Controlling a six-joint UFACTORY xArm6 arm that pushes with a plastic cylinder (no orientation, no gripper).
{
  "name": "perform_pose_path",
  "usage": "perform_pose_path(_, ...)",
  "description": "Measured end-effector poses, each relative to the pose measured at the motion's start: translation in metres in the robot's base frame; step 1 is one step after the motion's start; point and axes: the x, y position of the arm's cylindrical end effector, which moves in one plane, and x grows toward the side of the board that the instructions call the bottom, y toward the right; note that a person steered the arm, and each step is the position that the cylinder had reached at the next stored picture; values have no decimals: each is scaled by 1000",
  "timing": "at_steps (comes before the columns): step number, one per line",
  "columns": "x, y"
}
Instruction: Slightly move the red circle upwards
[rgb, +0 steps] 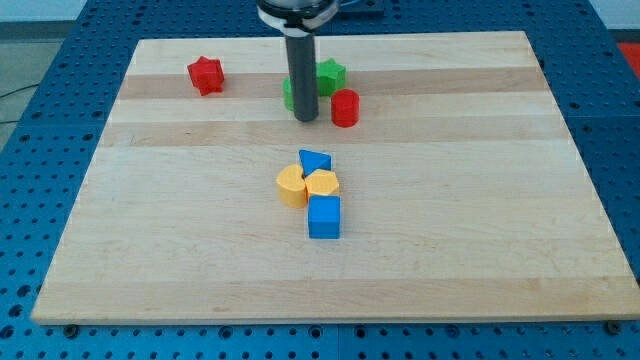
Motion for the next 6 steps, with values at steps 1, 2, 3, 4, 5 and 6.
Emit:
perform_pose_path(1,36,0)
perform_pose_path(2,37,36)
perform_pose_path(3,10,38)
perform_pose_path(4,-18,35)
perform_pose_path(5,17,32)
perform_pose_path(6,27,-77)
